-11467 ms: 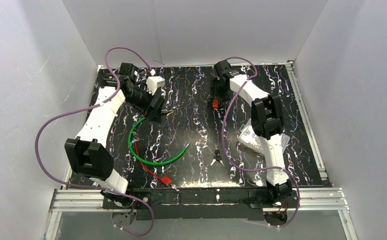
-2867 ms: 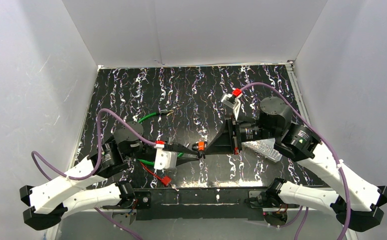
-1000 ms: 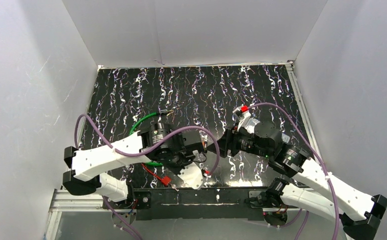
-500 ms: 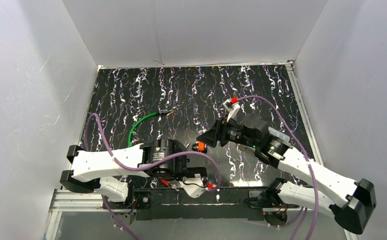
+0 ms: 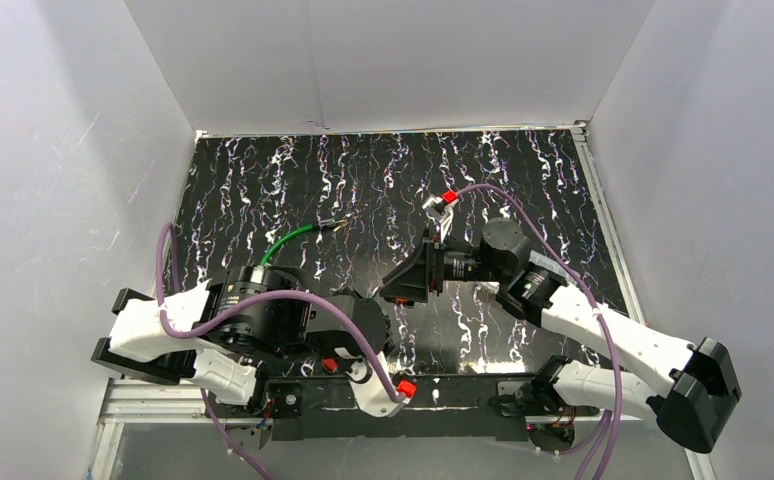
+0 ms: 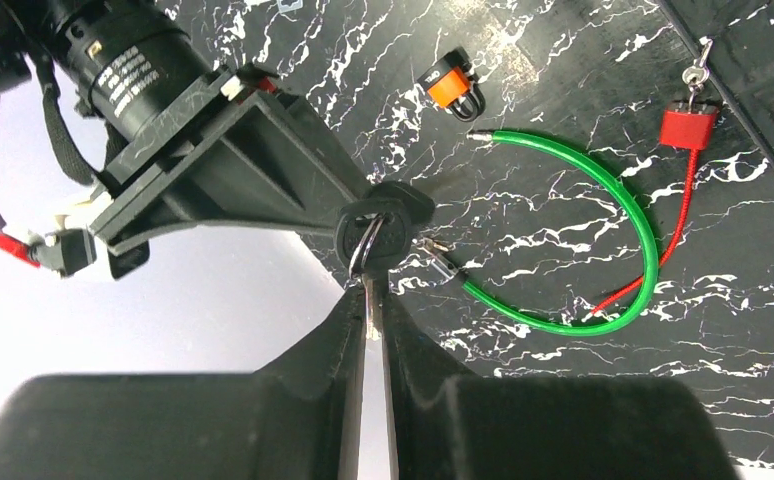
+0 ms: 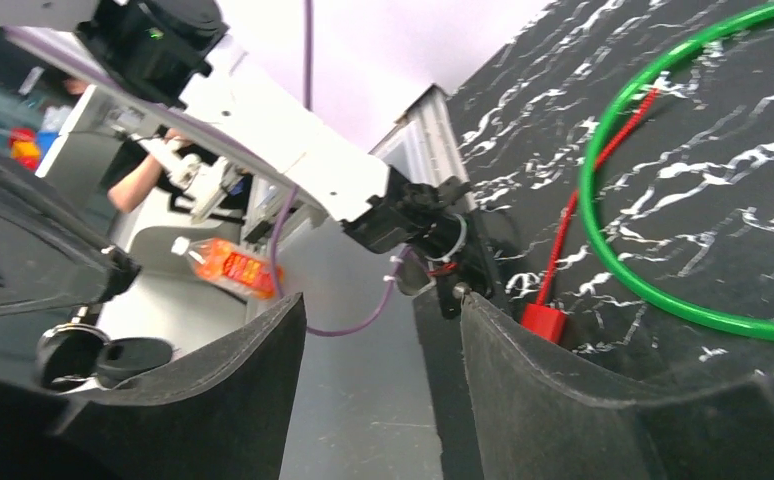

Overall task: Unlock with the key
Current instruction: Pick up the key from the center of the board.

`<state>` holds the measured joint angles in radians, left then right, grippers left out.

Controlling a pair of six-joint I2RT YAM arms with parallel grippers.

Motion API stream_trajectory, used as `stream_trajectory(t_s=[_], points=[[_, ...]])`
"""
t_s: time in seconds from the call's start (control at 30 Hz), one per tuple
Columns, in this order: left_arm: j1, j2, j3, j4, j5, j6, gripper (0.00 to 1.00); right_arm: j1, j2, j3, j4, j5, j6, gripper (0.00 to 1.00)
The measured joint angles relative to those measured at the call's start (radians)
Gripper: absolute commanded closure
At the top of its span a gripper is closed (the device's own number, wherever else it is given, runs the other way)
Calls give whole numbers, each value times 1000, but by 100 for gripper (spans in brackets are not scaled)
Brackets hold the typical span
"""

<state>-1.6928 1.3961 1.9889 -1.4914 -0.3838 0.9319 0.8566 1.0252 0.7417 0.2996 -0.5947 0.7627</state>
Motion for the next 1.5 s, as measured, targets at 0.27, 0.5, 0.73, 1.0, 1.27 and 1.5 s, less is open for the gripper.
stream_trajectory(t_s=[0.27,0.5,0.73,1.0,1.27,1.5], points=[[-2,4,-7,0,-2,38,100,-4,30,-3,154,-142,104,35],[-2,2,-19,0,-30,79,100,-4,40,1,221,-201,147,39],[-3,-34,-76,0,-65,112,100,-4,88,4,283,-282,208,44],[-3,-56,-102,1,-99,143,100,-4,47,4,401,-344,281,45],[-3,-93,-142,1,-115,165,100,2,-104,22,291,-308,199,50],[-3,-92,-142,1,-115,161,100,68,-78,117,12,-132,34,55]])
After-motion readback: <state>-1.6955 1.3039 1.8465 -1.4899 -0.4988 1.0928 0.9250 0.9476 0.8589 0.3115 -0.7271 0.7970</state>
